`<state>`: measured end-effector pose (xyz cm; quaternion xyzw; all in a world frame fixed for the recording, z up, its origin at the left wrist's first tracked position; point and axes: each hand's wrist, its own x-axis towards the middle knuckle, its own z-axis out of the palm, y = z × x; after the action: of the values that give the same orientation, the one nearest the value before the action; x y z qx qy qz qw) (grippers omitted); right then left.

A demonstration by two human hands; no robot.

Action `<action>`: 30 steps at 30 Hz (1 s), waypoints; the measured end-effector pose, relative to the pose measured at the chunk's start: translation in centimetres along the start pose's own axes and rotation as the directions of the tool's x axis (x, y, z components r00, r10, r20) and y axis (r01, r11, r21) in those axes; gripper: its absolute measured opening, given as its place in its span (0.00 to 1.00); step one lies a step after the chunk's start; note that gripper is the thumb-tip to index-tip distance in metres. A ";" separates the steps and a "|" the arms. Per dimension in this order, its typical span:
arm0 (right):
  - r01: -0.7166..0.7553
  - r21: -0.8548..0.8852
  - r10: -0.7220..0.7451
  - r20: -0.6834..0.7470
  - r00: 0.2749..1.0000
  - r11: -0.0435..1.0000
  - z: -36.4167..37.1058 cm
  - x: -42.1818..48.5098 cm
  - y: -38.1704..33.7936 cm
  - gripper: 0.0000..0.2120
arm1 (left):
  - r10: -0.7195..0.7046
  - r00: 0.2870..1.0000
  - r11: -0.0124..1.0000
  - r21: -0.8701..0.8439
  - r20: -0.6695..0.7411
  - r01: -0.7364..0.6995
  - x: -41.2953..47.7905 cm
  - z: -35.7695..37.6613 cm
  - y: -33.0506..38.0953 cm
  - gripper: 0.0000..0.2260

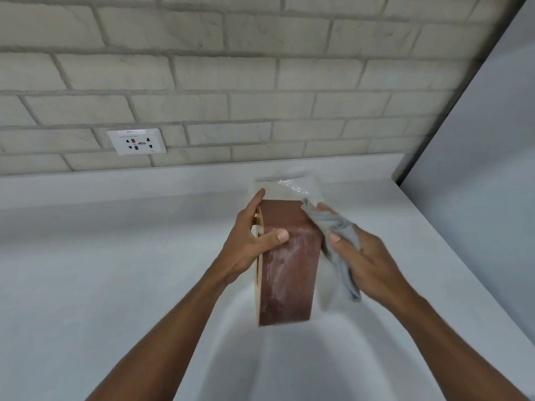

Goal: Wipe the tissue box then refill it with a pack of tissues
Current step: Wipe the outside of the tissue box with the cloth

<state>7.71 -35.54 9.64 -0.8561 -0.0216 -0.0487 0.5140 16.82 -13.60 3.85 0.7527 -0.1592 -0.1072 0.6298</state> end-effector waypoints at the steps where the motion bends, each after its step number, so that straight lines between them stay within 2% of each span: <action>1: 0.058 -0.031 -0.057 0.044 0.997 0.998 0.5 0.2 0.2 0.19 | 0.017 1.000 1.000 0.018 0.023 -0.017 -0.1 -0.1 -0.3 0.58; 3: 0.141 -0.082 -0.135 0.069 0.988 0.987 1.2 0.9 0.3 0.24 | 0.044 0.994 0.997 0.059 0.104 -0.050 -0.4 -0.1 -0.6 0.61; 5: 0.152 -0.093 -0.147 0.051 0.988 0.984 1.3 1.7 0.5 0.24 | 0.045 0.986 0.996 0.072 0.162 -0.058 -0.5 -0.3 -0.9 0.62; 7: 0.167 -0.109 -0.164 0.037 0.986 0.980 1.4 2.3 0.8 0.24 | 0.045 0.986 0.994 0.093 0.160 -0.060 -0.2 -0.5 -1.4 0.60; 9: 0.247 -0.185 -0.249 0.011 0.968 0.951 1.8 2.6 1.1 0.24 | 0.044 0.991 0.993 0.107 0.123 -0.057 -0.2 -0.4 -1.6 0.58; 12: 0.373 -0.459 -0.428 -0.018 0.904 0.807 3.2 2.6 1.5 0.24 | 0.055 0.994 0.992 0.108 0.091 -0.065 -0.6 0.1 -1.7 0.53; 14: 0.427 -0.591 -0.512 0.028 0.859 0.684 4.5 2.2 1.4 0.25 | 0.103 0.990 0.985 0.131 0.097 -0.115 -1.0 0.3 -1.8 0.52; 17: 0.496 -0.697 -0.585 0.135 0.800 0.518 6.1 2.0 0.5 0.25 | 0.165 0.981 0.959 0.214 0.105 -0.185 -0.8 0.2 -1.7 0.51; 19: 0.523 -0.734 -0.607 0.191 0.771 0.434 6.3 2.1 0.3 0.24 | 0.174 0.978 0.959 0.205 0.117 -0.195 -0.6 0.1 -1.7 0.46; 21: 0.549 -0.746 -0.623 0.235 0.746 0.377 5.7 2.4 0.7 0.24 | 0.182 0.977 0.963 0.179 0.113 -0.200 -0.4 -0.1 -1.7 0.46; 23: 0.545 -0.738 -0.627 0.216 0.749 0.398 4.6 2.5 2.3 0.24 | 0.154 0.983 0.972 0.166 0.098 -0.168 -0.4 -0.2 -1.9 0.48; 27: 0.426 -0.700 -0.586 0.012 0.810 0.573 3.4 1.4 5.2 0.26 | 0.083 0.993 0.991 0.097 0.084 -0.091 0.1 -0.2 -1.9 0.50; 30: 0.422 -0.681 -0.601 -0.033 0.799 0.599 5.7 0.9 3.8 0.24 | 0.071 0.991 0.989 0.119 0.109 -0.084 0.0 -0.2 -2.0 0.47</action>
<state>9.29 -32.30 3.77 -0.9206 -0.1827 -0.3108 0.1502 17.06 -13.10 1.89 0.7766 -0.2275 -0.1116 0.5768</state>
